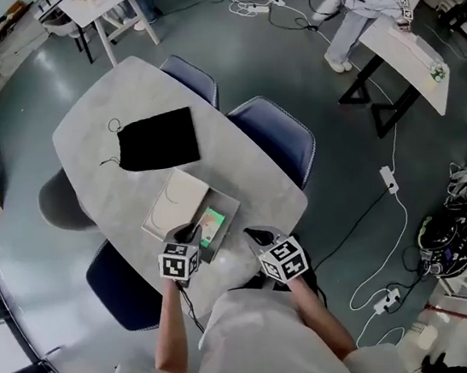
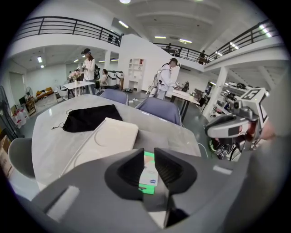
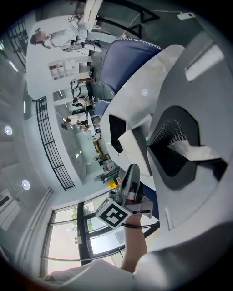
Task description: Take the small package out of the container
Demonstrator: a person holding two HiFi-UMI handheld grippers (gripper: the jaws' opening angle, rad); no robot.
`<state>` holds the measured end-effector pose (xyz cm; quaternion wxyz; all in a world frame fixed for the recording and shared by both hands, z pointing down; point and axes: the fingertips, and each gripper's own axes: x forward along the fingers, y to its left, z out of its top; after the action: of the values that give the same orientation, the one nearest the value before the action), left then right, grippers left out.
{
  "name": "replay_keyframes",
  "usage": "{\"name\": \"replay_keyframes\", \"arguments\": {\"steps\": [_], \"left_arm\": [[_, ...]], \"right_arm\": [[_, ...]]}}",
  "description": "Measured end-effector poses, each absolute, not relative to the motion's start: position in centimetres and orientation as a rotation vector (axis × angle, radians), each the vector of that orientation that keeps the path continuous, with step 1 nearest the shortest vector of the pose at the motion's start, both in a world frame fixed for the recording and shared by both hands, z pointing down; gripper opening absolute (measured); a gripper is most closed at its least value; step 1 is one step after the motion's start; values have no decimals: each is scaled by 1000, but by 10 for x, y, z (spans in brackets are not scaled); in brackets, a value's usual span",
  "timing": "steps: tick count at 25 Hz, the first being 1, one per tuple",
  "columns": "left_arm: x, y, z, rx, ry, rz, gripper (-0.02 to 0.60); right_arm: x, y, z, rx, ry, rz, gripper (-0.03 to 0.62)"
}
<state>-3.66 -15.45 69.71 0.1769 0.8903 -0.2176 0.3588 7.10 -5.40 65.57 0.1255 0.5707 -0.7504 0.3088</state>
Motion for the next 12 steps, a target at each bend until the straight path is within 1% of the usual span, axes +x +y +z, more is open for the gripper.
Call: {"name": "replay_keyframes", "arguments": {"steps": [5, 9, 12], "left_arm": [[-35, -151, 706, 2540, -569, 1127, 169], [-22, -136, 720, 2530, -488, 1236, 248], [-14, -128, 737, 2530, -469, 1313, 273]], "right_arm": [[65, -58, 665, 1610, -2163, 903, 0], [66, -65, 668, 1579, -2174, 916, -2], [65, -72, 673, 1570, -2173, 929, 0]]}}
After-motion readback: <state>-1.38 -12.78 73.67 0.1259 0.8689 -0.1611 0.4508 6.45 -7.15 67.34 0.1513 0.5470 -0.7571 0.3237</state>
